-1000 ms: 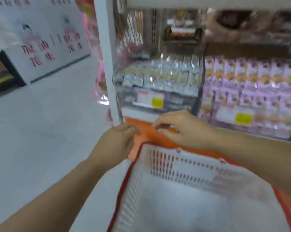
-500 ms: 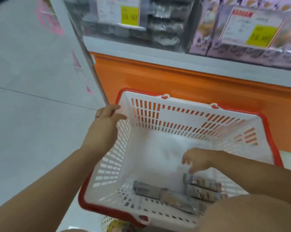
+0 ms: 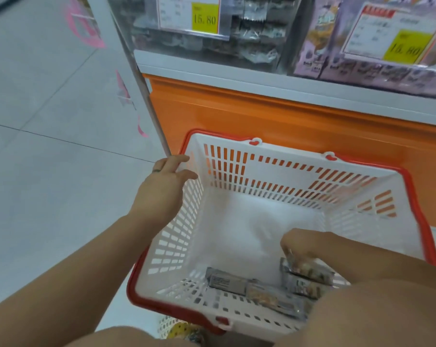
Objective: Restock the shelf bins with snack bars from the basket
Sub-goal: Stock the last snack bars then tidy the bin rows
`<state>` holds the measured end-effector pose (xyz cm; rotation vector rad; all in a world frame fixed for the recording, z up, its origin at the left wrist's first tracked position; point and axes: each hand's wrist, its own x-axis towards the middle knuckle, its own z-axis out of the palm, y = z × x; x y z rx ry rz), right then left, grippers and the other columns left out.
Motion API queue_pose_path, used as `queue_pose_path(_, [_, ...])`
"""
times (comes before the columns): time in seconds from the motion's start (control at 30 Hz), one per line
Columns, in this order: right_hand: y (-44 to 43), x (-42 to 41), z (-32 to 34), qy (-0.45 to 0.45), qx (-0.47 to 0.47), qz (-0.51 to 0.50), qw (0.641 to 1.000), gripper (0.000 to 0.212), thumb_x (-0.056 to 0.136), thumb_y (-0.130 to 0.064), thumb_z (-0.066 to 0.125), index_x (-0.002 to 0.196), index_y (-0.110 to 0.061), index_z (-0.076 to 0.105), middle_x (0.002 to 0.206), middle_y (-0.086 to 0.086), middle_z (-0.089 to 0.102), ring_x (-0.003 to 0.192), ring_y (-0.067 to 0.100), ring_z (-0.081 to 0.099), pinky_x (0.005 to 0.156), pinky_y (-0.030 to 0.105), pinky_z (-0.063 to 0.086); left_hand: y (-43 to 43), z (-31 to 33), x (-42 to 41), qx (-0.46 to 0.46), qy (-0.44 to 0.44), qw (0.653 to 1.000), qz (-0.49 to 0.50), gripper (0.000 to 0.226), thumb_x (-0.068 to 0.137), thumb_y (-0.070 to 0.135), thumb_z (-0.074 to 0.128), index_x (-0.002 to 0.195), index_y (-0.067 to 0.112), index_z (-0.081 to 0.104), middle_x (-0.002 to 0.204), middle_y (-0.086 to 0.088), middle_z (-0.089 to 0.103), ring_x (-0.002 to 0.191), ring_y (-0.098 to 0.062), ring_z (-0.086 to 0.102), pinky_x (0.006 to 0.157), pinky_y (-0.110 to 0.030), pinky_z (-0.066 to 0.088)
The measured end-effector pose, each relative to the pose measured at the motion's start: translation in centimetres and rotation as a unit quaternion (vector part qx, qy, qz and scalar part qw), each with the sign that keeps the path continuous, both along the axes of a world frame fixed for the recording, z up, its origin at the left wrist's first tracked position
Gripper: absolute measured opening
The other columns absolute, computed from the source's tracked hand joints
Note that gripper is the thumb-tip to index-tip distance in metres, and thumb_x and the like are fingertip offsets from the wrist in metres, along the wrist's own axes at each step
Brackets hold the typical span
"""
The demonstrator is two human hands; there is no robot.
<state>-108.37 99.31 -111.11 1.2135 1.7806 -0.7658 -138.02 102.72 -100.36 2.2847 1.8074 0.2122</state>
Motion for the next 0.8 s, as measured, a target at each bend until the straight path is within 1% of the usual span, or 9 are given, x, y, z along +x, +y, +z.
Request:
queue_pose_path(0.07, [1.0,-0.4,2.7,0.057,0.039,-0.032,0.997,0.038,0.084,-0.027,0.067,0.113,-0.002,0.061,0.117,0.014,0.061,0.094,0.022,0.055,0.081,0.036,0.047,0.1,1.1,-0.4,-0.030,-0.007,0.999,-0.015,0.059,0.085,-0.013,0.040,0.127,0.024,0.059,0.152,0.003,0.029,0.139,-0.020,0.025,0.098,-0.032,0.042])
queue_pose_path(0.13, [2.1,-1.1,6.5,0.140,0.088,-0.065,0.984,0.040,0.086,-0.031,0.066,0.119,-0.011,0.057,0.104,0.001,0.057,0.085,0.012,0.048,0.069,0.024,0.040,0.2,2.7,-0.8,-0.054,-0.025,0.998,-0.036,0.060,0.084,-0.015,0.038,0.126,0.022,0.060,0.149,0.000,0.034,0.137,-0.019,0.032,0.105,-0.029,0.035])
queue_pose_path(0.3, [3.7,-3.4,17.0,0.335,0.178,-0.196,0.904,0.022,0.088,-0.028,0.066,0.107,-0.017,0.067,0.083,-0.008,0.062,0.067,0.001,0.054,0.053,0.008,0.038,0.1,9.7,-0.2,-0.090,-0.060,0.993,-0.048,0.041,0.094,0.000,0.044,0.125,0.023,0.059,0.137,0.000,0.051,0.124,-0.016,0.049,0.104,-0.025,0.035])
queue_pose_path(0.43, [2.8,-4.2,23.3,0.452,0.219,-0.299,0.811,0.015,0.087,-0.022,0.069,0.099,-0.014,0.069,0.050,-0.016,0.054,0.047,-0.002,0.056,0.067,0.026,0.055,-0.5,16.0,2.1,-0.124,-0.057,0.990,-0.044,0.038,0.095,0.007,0.044,0.127,0.023,0.058,0.134,0.003,0.053,0.119,-0.014,0.051,0.094,-0.019,0.034])
queue_pose_path(0.47, [2.5,-4.4,24.5,0.470,0.237,-0.311,0.791,0.015,0.086,-0.022,0.069,0.099,-0.014,0.069,0.047,-0.017,0.051,0.045,-0.001,0.054,0.071,0.034,0.056,-0.6,17.5,2.8,-0.120,-0.067,0.990,-0.029,0.038,0.094,0.006,0.043,0.124,0.022,0.059,0.131,0.003,0.055,0.114,-0.014,0.053,0.090,-0.017,0.036])
queue_pose_path(0.53, [2.1,-4.9,26.7,0.503,0.275,-0.339,0.746,0.015,0.086,-0.022,0.069,0.099,-0.015,0.069,0.049,-0.011,0.049,0.046,0.002,0.052,0.074,0.033,0.057,-0.8,20.1,4.0,-0.086,-0.142,0.986,0.017,0.033,0.092,0.004,0.043,0.107,0.024,0.065,0.114,0.007,0.058,0.090,-0.008,0.057,0.073,-0.012,0.041])
queue_pose_path(0.63, [1.5,-5.3,29.2,0.539,0.323,-0.399,0.667,0.007,0.086,-0.024,0.068,0.093,-0.022,0.068,0.095,0.008,0.066,0.093,0.017,0.065,0.086,0.034,0.053,-1.2,22.6,5.8,0.007,-0.342,0.932,0.124,0.026,0.091,0.005,0.044,0.082,0.026,0.057,0.091,0.006,0.060,0.056,-0.004,0.053,0.046,-0.016,0.038])
queue_pose_path(0.73, [1.0,-5.9,30.8,0.607,0.287,-0.479,0.565,0.004,0.086,-0.016,0.068,0.086,-0.014,0.064,0.095,0.003,0.064,0.090,0.016,0.064,0.089,0.040,0.053,-2.1,22.4,7.0,0.109,-0.458,0.858,0.203,0.015,0.090,0.014,0.051,0.101,0.025,0.051,0.109,0.001,0.051,0.069,-0.007,0.051,0.058,-0.021,0.040])
queue_pose_path(0.8, [0.8,-6.6,31.8,0.633,0.256,-0.515,0.519,0.007,0.085,-0.011,0.067,0.082,-0.010,0.061,0.096,0.012,0.065,0.091,0.024,0.066,0.090,0.048,0.053,-2.4,21.5,7.0,0.076,-0.540,0.805,0.234,0.022,0.092,0.029,0.057,0.111,0.025,0.046,0.122,0.001,0.046,0.084,-0.007,0.052,0.074,-0.016,0.046])
